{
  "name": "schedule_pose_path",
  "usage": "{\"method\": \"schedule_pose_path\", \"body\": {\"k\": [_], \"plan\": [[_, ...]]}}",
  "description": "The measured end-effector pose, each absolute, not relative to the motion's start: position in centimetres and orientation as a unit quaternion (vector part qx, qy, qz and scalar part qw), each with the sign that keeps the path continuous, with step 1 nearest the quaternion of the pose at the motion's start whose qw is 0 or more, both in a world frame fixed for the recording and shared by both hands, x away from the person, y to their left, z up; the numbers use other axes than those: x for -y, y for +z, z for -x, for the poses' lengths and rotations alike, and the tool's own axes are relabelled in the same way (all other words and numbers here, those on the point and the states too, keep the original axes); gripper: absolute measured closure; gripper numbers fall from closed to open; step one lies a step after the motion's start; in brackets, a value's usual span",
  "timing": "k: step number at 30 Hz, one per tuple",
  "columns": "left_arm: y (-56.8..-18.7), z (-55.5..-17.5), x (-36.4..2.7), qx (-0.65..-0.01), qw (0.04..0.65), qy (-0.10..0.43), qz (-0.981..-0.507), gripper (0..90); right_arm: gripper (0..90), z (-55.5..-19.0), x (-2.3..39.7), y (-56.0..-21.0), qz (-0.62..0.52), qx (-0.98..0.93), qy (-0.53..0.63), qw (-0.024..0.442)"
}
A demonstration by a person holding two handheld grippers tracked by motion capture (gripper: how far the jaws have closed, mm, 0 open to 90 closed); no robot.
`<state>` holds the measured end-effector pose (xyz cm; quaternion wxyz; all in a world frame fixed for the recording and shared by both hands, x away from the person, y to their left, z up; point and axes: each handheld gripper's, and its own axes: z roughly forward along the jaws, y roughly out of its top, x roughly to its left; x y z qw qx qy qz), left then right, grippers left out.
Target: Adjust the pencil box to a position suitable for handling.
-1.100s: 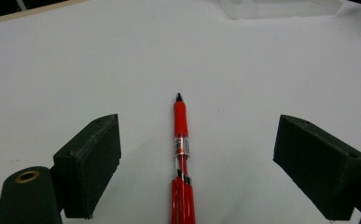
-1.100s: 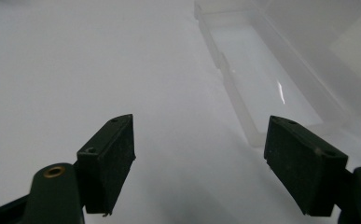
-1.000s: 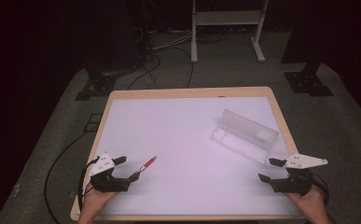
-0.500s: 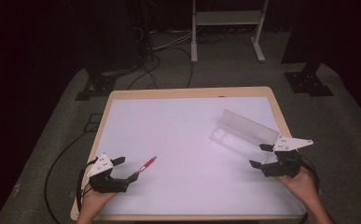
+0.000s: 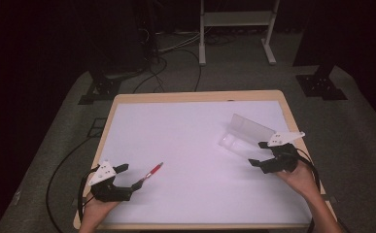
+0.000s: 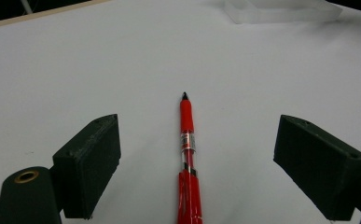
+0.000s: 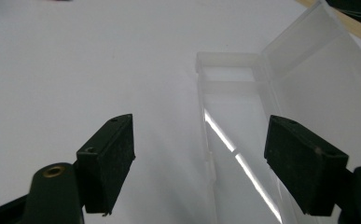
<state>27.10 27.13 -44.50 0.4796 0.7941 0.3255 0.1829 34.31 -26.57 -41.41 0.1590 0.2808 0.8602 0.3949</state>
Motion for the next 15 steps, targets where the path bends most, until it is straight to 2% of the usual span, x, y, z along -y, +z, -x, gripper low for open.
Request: {"method": "schedule_pose_path", "body": {"k": [9, 15], "plan": [[-44.4, -27.1, -27.1, -0.324, 0.481, 0.185, -0.794, 14.1, 25.9, -36.2, 25.7, -41.7, -0.276, -0.87, 0.378, 0.154], [-44.3, -27.0, -27.1, -0.322, 0.48, 0.187, -0.794, 14.1, 32.8, -37.5, 25.3, -42.4, -0.275, -0.878, 0.363, 0.149]]}}
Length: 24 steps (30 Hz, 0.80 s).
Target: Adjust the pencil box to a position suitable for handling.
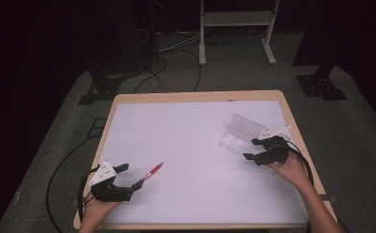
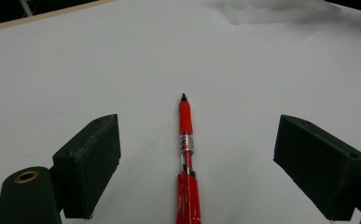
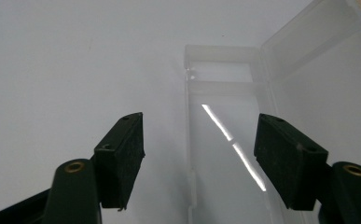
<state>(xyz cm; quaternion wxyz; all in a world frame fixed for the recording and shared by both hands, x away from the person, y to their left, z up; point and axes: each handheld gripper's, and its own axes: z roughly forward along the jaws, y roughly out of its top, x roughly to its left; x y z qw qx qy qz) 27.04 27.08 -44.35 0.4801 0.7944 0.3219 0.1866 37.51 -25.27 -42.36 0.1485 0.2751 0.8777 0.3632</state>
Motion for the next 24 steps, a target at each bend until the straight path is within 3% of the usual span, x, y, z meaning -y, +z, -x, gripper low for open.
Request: {"method": "schedule_pose_path", "body": {"k": [24], "plan": [[-44.4, -26.9, -27.1, -0.324, 0.485, 0.185, -0.791, 13.6, 71.4, -39.5, 24.2, -45.6, -0.261, -0.908, 0.311, 0.106]]}}
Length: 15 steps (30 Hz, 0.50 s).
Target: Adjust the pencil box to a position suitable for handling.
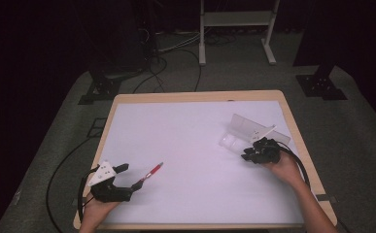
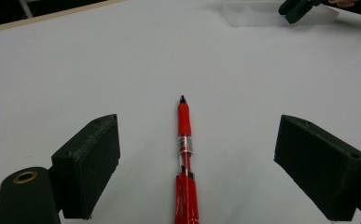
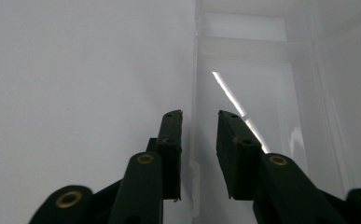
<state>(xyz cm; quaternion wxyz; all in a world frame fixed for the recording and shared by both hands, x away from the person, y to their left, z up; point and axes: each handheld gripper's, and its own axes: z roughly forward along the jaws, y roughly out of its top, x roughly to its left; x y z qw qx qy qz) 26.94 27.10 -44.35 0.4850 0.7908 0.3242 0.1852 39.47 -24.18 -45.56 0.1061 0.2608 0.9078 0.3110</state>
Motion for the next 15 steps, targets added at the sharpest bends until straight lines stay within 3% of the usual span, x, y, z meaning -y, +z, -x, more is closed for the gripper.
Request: {"method": "schedule_pose_path", "body": {"k": [7, 15], "plan": [[-44.3, -26.9, -27.24, -0.326, 0.486, 0.186, -0.789, 13.2, 84.1, -39.38, 23.72, -45.85, -0.247, -0.915, 0.3, 0.109], [-44.29, -26.87, -27.32, -0.327, 0.487, 0.186, -0.788, 13.2, 86.2, -39.04, 23.46, -45.72, -0.22, -0.921, 0.293, 0.13]]}}
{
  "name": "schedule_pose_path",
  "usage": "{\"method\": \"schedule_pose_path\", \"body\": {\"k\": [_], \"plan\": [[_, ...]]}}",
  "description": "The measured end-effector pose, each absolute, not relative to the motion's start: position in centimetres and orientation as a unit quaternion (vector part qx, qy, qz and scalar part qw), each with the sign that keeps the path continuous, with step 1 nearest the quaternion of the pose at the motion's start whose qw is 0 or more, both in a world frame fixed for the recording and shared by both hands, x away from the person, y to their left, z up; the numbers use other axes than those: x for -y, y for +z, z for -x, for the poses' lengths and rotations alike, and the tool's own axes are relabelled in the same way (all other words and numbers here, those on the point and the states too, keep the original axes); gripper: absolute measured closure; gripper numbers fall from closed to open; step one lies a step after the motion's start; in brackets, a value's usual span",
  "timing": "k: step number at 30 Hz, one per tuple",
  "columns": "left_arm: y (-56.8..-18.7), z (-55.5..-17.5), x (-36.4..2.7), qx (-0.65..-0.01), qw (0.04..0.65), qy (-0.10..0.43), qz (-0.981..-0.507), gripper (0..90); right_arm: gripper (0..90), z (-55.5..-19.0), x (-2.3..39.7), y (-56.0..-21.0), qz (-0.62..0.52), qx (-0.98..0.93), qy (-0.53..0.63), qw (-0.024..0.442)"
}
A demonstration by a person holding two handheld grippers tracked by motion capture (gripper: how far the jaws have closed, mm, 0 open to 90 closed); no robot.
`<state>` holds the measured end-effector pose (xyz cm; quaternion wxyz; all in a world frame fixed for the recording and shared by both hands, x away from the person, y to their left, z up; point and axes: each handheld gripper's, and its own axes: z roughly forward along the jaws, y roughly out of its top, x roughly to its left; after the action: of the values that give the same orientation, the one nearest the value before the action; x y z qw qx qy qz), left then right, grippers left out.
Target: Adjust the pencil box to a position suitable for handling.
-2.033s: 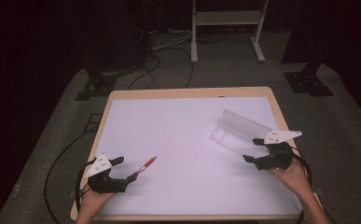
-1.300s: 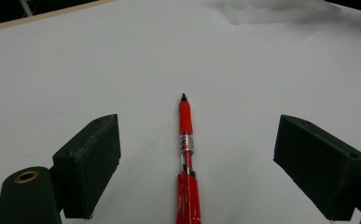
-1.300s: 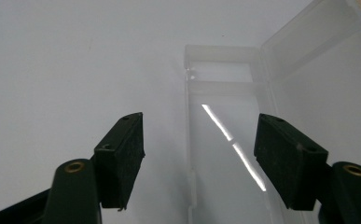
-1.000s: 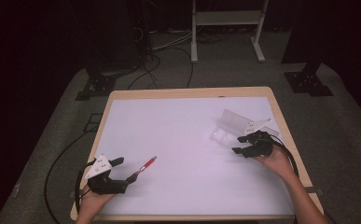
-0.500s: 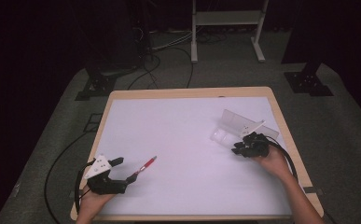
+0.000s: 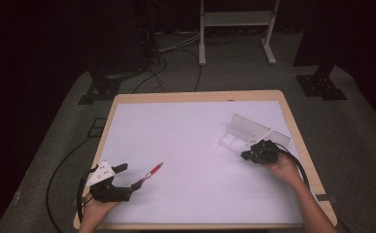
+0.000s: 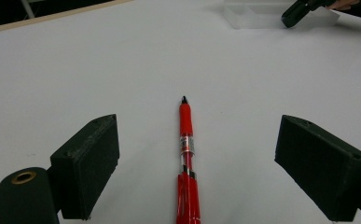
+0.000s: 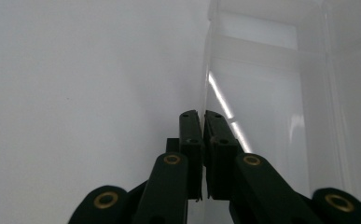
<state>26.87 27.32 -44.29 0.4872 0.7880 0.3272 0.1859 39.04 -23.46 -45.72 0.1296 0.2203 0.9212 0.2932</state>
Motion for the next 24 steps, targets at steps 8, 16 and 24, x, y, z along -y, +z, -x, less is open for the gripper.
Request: {"method": "schedule_pose_path", "body": {"k": [8, 16, 24], "plan": [[-44.3, -26.9, -27.3, -0.328, 0.488, 0.187, -0.787, 13.0, 86.2, -38.1, 22.4, -44.1, -0.18, -0.924, 0.31, 0.136], [-44.3, -26.8, -27.4, -0.331, 0.488, 0.186, -0.786, 13.0, 86.2, -36.9, 20.8, -42.7, -0.134, -0.926, 0.335, 0.112], [-44.3, -26.8, -27.5, -0.331, 0.489, 0.186, -0.785, 13.0, 86.2, -36.1, 18.9, -42.1, -0.091, -0.927, 0.355, 0.084]]}}
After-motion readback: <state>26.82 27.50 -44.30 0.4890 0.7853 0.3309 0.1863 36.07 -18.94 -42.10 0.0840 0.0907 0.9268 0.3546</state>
